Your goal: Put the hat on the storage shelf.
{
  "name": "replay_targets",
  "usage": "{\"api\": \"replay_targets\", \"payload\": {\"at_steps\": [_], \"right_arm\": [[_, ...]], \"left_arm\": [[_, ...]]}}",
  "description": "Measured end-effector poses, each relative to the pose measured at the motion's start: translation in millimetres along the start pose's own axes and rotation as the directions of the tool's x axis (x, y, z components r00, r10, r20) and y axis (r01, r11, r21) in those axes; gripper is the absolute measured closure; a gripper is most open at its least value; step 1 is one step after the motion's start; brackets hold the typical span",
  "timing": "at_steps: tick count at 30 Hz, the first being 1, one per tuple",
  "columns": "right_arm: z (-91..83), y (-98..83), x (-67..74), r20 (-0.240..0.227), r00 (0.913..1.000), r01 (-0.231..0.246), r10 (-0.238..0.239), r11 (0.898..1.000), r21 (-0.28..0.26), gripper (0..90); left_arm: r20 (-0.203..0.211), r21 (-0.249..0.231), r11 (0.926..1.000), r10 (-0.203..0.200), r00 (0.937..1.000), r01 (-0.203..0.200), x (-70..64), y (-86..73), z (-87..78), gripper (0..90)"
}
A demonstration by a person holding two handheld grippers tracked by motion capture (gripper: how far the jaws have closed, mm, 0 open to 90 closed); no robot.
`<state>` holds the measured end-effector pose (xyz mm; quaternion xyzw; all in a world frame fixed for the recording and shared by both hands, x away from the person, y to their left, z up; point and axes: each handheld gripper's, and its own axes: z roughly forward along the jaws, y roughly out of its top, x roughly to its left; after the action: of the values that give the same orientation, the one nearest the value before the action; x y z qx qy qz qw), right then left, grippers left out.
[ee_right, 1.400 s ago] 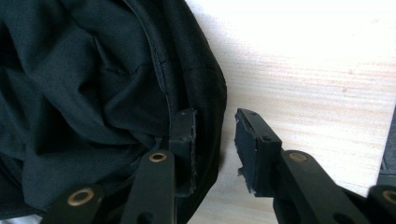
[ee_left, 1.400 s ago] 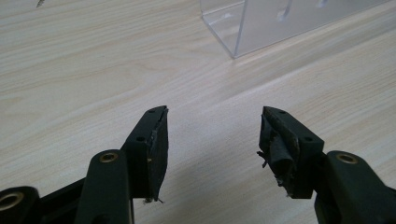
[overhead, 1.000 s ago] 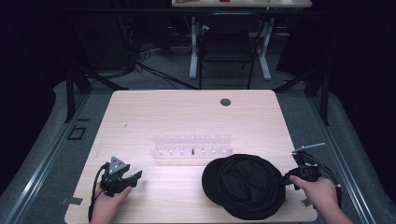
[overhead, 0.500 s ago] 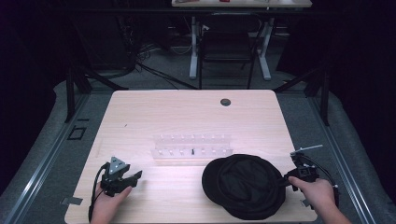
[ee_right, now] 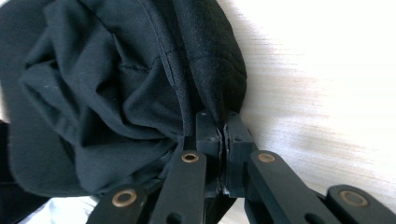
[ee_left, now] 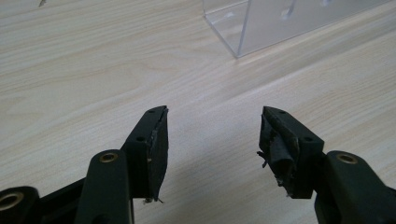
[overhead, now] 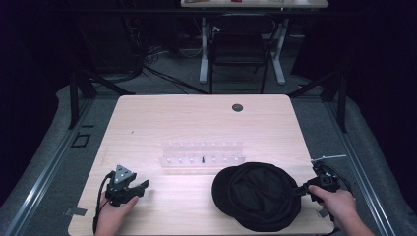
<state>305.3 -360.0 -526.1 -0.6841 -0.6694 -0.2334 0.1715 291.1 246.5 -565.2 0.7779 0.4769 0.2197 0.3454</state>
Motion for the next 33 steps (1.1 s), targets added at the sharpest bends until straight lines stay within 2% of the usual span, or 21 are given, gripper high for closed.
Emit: {"api": "replay_targets", "payload": {"at_steps": [1, 2, 3, 4, 6, 8, 9, 10, 12, 13, 14, 15, 16, 23, 24, 25, 27, 28, 29, 32, 33], "right_arm": [[-2.2, 0.0, -0.1, 0.0, 0.9999, 0.016, -0.016, 1.0, 0.009, 87.9], [-1.1, -1.9, 1.2, -0.017, 0.9998, -0.013, 0.012, 0.999, -0.03, 87.9], [-5.6, -1.2, 1.4, 0.013, 0.9998, 0.015, -0.015, 1.0, -0.003, 88.0], [-4.5, -2.9, 1.7, -0.038, 0.9993, -0.003, 0.001, 0.999, -0.036, 88.0], [-9.8, -3.4, 2.9, -0.055, 0.9984, 0.009, -0.011, 1.0, -0.023, 88.0], [-13.4, -4.8, 5.4, -0.075, 0.9972, 0.001, -0.004, 0.999, -0.044, 88.1], [-17.1, -5.1, 7.2, -0.054, 0.9985, 0.006, -0.008, 0.999, -0.034, 88.1], [-18.0, -5.8, 7.7, -0.102, 0.9947, 0.004, -0.008, 0.999, -0.042, 88.1], [-19.8, -8.4, 13.3, -0.134, 0.9908, -0.033, 0.021, 0.996, -0.086, 88.1], [-25.0, -7.7, 13.1, -0.134, 0.9909, 0.002, -0.01, 0.998, -0.059, 88.1], [-28.4, -7.9, 15.0, -0.149, 0.9887, 0.006, -0.015, 0.998, -0.059, 88.0], [-31.5, -7.9, 17.0, -0.132, 0.991, 0.01, -0.018, 0.998, -0.059, 88.1], [-33.5, -8.4, 18.8, -0.176, 0.984, 0.012, -0.024, 0.998, -0.066, 88.1], [-48.3, -9.7, 35.1, -0.254, 0.9657, 0.027, -0.053, 0.994, -0.105, 88.2], [-51.5, -9.4, 36.8, -0.229, 0.9713, 0.045, -0.066, 0.994, -0.097, 88.2], [-51.1, -9.8, 39.2, -0.273, 0.9598, 0.034, -0.065, 0.993, -0.116, 88.2], [-54.5, -9.8, 44.8, -0.289, 0.9546, 0.037, -0.071, 0.992, -0.122, 88.2], [-57.1, -9.6, 50.6, -0.314, 0.9461, 0.037, -0.079, 0.99, -0.135, 88.2], [-57.1, -9.6, 50.6, -0.314, 0.9461, 0.037, -0.079, 0.99, -0.135, 88.2], [-60.7, -8.9, 55.6, -0.346, 0.9337, 0.045, -0.093, 0.988, -0.145, 88.2], [-63.6, -8.6, 59.3, -0.376, 0.9217, 0.04, -0.095, 0.988, -0.152, 88.2]], "left_arm": [[0.0, 0.0, 1.0, 0.0, 1.0, 0.0, 0.0, 0.0, 0.1, 42.7], [0.0, 0.0, 1.0, -0.001, 1.0, 0.001, -0.2, 0.0, 0.2, 42.8], [0.0, 0.002, 1.0, 0.002, 1.0, -0.002, 0.0, 0.1, 0.2, 42.8], [0.0, 0.002, 1.0, 0.002, 1.0, -0.002, 0.0, 0.1, 0.2, 42.8], [0.0, 0.002, 1.0, 0.002, 1.0, -0.002, -0.1, 0.1, 0.2, 42.8], [0.001, 0.002, 1.0, 0.002, 1.0, -0.002, -0.2, 0.1, 0.1, 42.8], [0.001, 0.002, 1.0, 0.001, 1.0, -0.001, -0.2, 0.0, 0.1, 42.8], [0.001, 0.001, 1.0, 0.001, 1.0, -0.001, -0.2, 0.0, 0.1, 42.8], [-0.001, -0.002, 1.0, -0.001, 1.0, 0.001, -0.3, 0.0, 0.2, 42.8], [-0.001, -0.001, 1.0, -0.001, 1.0, 0.001, -0.3, 0.0, 0.2, 42.8], [-0.001, 0.001, 1.0, 0.002, 1.0, -0.002, -0.2, 0.0, 0.1, 42.8], [0.0, 0.001, 1.0, 0.001, 1.0, -0.001, -0.3, 0.0, 0.1, 42.7], [0.0, 0.002, 1.0, 0.002, 1.0, -0.002, -0.3, 0.0, 0.1, 42.8], [-0.003, 0.001, 1.0, 0.002, 1.0, -0.002, -0.4, 0.1, 0.4, 42.8], [-0.003, 0.003, 1.0, 0.003, 1.0, -0.003, -0.4, 0.1, 0.3, 42.8], [-0.002, 0.004, 1.0, 0.005, 1.0, -0.005, -0.2, 0.1, 0.3, 42.8], [-0.002, 0.003, 1.0, 0.005, 1.0, -0.005, -0.3, 0.1, 0.3, 42.8], [-0.003, 0.003, 1.0, 0.005, 1.0, -0.005, -0.4, 0.1, 0.2, 42.8], [-0.003, 0.003, 1.0, 0.004, 1.0, -0.004, -0.4, 0.1, 0.2, 42.8], [-0.003, 0.0, 1.0, 0.0, 1.0, 0.0, -0.5, 0.1, 0.2, 42.8], [-0.003, 0.0, 1.0, 0.0, 1.0, 0.0, -0.4, 0.1, 0.2, 42.8]]}}
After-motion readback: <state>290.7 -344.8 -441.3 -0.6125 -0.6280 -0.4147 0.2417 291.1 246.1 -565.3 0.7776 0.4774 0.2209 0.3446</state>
